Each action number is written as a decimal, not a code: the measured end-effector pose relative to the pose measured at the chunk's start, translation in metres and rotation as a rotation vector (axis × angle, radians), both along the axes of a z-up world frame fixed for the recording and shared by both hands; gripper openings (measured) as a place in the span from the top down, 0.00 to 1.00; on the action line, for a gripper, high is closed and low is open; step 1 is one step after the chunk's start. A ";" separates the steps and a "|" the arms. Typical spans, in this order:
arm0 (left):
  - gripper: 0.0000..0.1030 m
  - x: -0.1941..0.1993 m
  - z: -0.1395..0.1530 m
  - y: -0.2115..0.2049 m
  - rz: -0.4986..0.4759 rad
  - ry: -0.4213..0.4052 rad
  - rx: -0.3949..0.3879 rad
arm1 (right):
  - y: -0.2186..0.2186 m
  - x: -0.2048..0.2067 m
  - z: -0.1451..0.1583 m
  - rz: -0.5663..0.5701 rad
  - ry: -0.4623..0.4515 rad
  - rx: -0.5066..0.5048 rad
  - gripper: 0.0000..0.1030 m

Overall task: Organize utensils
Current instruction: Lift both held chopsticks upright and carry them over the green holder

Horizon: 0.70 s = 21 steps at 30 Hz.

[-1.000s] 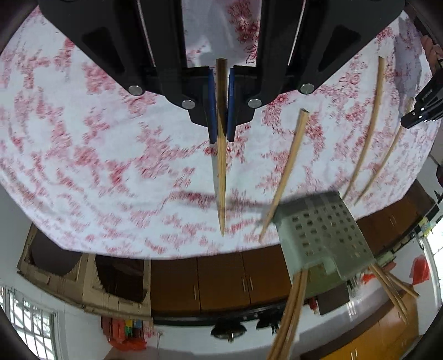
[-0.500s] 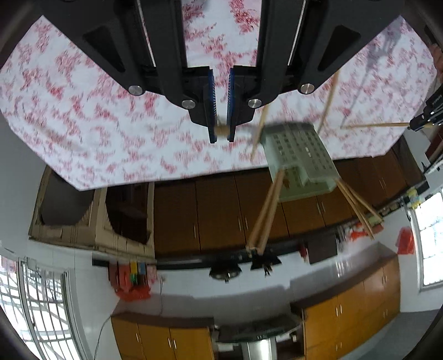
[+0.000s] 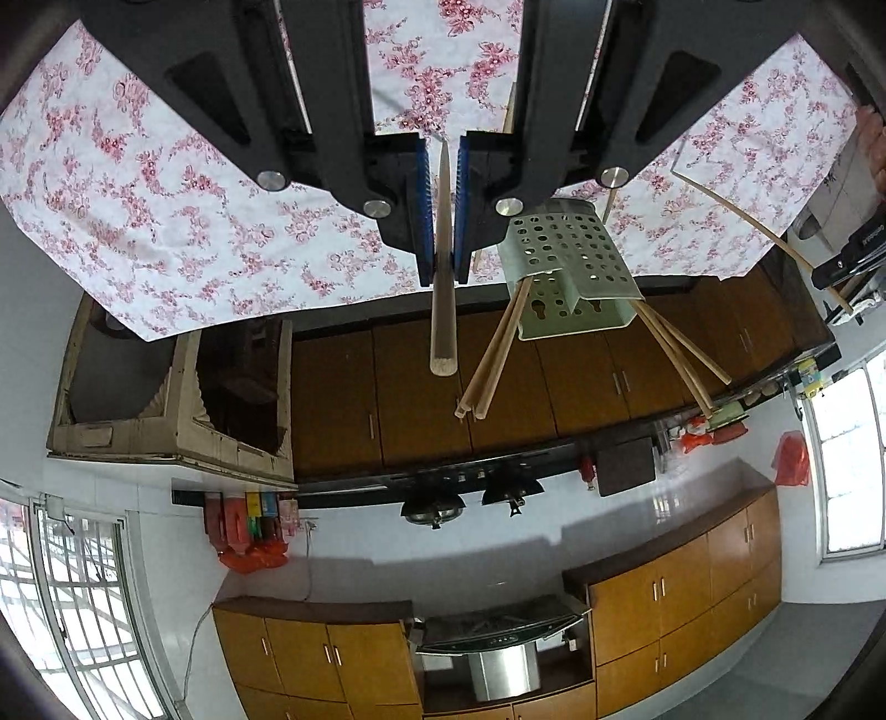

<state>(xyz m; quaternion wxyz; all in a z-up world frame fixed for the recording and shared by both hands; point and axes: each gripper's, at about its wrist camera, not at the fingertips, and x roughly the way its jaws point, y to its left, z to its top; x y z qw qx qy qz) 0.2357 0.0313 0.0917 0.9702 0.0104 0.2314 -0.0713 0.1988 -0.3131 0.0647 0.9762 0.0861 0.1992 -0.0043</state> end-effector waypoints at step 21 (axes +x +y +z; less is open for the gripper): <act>0.93 -0.003 0.102 -0.069 -0.177 -0.161 -0.070 | 0.025 0.009 0.111 0.149 -0.165 0.042 0.93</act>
